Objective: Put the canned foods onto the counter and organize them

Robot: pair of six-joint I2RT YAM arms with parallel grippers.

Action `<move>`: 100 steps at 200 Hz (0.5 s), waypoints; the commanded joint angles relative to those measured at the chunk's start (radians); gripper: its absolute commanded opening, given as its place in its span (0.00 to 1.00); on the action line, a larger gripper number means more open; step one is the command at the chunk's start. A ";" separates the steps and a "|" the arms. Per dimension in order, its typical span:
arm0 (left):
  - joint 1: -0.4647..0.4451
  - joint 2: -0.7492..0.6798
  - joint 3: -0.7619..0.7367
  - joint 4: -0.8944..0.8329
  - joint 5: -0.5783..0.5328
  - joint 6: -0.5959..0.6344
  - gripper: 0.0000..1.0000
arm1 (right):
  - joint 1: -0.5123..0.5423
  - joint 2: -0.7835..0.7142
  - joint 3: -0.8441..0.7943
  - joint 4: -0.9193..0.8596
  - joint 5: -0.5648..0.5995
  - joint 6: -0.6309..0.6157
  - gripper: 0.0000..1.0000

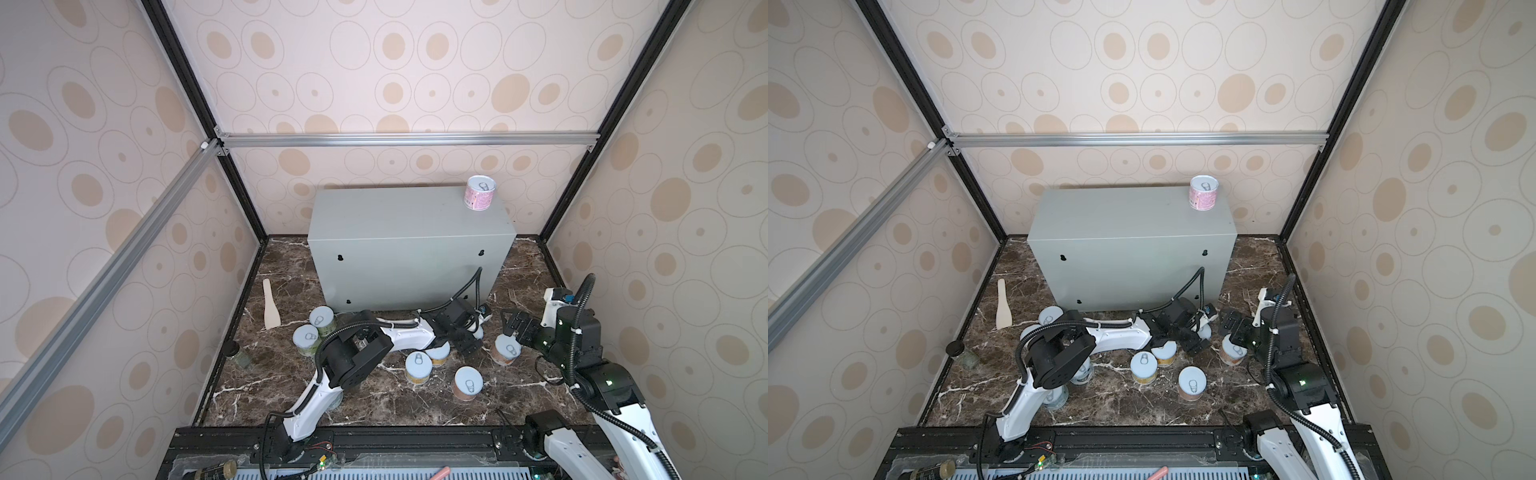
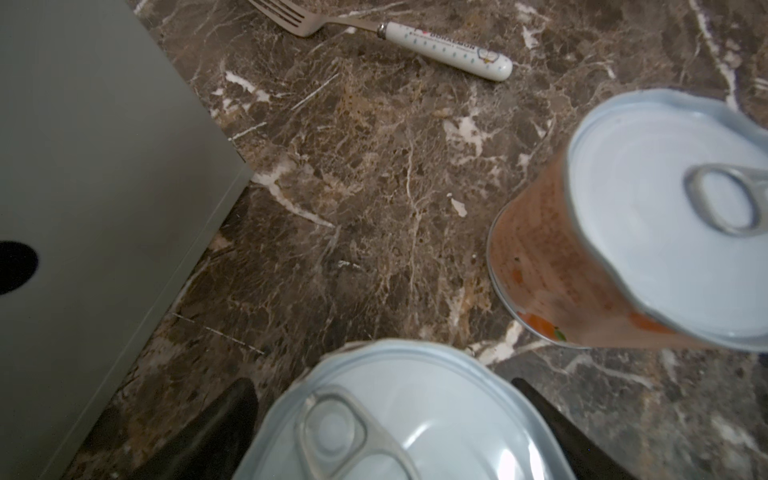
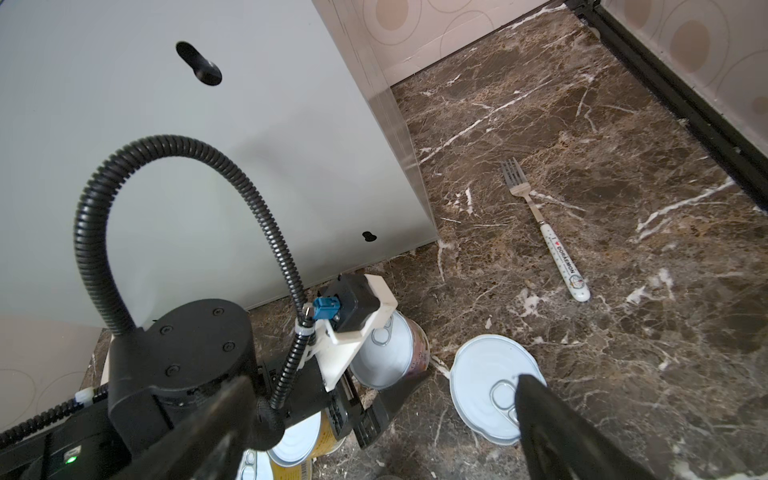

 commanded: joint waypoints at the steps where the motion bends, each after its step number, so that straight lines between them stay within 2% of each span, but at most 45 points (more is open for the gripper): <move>1: -0.001 0.031 0.023 0.041 -0.005 0.004 0.93 | -0.005 -0.010 -0.015 0.010 0.000 -0.012 1.00; 100: 0.000 0.090 0.003 0.201 -0.034 -0.038 0.85 | -0.005 -0.011 -0.024 0.022 -0.007 -0.014 1.00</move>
